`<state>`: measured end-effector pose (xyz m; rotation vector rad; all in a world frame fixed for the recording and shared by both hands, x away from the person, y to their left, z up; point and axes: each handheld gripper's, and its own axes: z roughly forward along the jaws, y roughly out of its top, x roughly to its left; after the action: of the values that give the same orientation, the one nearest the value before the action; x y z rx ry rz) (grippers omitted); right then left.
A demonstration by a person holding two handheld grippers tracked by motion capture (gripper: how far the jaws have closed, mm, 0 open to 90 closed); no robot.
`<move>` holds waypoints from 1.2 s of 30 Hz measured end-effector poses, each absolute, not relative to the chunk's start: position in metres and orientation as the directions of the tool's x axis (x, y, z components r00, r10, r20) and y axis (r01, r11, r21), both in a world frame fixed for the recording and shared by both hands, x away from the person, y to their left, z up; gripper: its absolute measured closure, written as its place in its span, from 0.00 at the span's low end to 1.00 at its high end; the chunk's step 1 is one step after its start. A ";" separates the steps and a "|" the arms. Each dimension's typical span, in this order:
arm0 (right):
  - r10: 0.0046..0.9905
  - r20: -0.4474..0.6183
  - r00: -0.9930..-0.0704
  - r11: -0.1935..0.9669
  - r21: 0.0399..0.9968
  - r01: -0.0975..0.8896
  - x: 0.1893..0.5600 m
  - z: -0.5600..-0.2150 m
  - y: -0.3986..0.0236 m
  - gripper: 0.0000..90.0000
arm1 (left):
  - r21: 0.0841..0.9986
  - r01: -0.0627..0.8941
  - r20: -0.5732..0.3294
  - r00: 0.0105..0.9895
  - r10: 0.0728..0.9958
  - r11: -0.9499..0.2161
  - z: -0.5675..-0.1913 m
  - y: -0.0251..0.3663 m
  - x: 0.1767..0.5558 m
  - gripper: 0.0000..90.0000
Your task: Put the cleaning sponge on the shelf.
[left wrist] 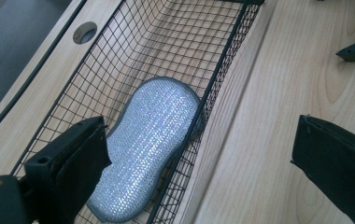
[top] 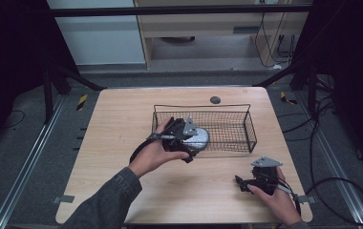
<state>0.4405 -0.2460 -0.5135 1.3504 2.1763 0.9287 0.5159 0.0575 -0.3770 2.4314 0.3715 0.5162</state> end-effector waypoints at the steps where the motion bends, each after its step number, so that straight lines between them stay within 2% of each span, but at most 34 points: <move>1: 0.896 0.000 -0.444 0.307 0.722 0.620 0.440 -0.514 -0.246 0.00 | 0.626 0.141 0.277 0.879 0.388 -0.767 -0.377 0.059 0.515 0.03; 9: 0.895 -0.004 -0.446 0.311 0.723 0.617 0.440 -0.514 -0.246 0.00 | 0.663 0.183 0.259 0.854 0.452 -0.726 -0.374 0.084 0.505 0.03; 21: 0.894 -0.004 -0.447 0.311 0.723 0.617 0.438 -0.514 -0.246 0.00 | 0.728 0.245 0.229 0.793 0.564 -0.640 -0.372 0.145 0.490 0.03; 36: 0.894 -0.003 -0.447 0.311 0.723 0.617 0.438 -0.514 -0.246 0.00 | 0.713 0.366 0.176 0.733 0.657 -0.598 -0.402 0.208 0.478 0.03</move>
<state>0.4381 -0.2459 -0.5138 1.3438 2.1779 0.9289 0.4782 0.2082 -0.4020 2.2607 0.7684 0.5635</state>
